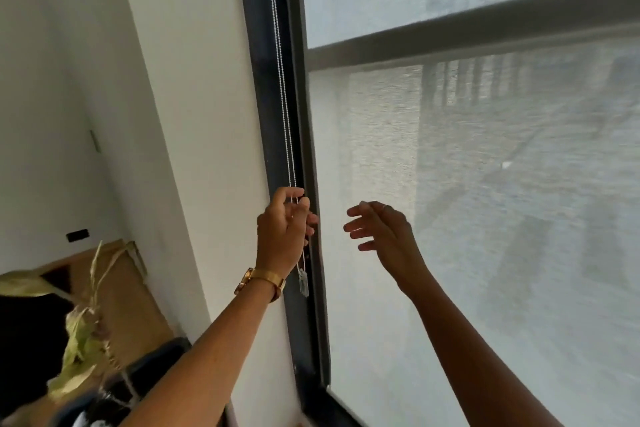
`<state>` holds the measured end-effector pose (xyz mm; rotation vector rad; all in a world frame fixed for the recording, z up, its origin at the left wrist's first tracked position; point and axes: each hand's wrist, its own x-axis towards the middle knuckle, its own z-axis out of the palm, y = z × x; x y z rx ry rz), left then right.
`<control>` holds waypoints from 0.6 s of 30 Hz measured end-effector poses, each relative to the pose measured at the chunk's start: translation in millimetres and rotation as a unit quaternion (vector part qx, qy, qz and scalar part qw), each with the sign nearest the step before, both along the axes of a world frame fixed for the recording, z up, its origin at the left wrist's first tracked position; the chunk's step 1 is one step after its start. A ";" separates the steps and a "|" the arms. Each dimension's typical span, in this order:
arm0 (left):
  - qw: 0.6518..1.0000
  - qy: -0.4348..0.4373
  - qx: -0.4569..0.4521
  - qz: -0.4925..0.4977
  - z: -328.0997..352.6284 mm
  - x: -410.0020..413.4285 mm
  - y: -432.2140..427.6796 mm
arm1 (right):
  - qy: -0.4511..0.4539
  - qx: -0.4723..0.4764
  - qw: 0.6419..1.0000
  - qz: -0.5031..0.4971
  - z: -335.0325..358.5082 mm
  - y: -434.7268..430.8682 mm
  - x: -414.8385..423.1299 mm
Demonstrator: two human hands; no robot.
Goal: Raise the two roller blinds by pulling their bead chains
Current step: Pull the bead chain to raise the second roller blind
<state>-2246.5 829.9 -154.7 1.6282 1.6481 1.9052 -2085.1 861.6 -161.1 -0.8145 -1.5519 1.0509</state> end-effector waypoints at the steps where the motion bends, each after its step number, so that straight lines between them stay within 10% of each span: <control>1: 1.000 -0.004 0.001 0.001 -0.1 -16.4 21.1 | -0.008 0.000 1.000 -0.002 0.7 18.8 -17.1; 18: 0.990 0.090 0.030 -0.102 38.0 -170.1 277.5 | -0.087 -0.052 0.987 -0.127 129.1 253.8 -246.2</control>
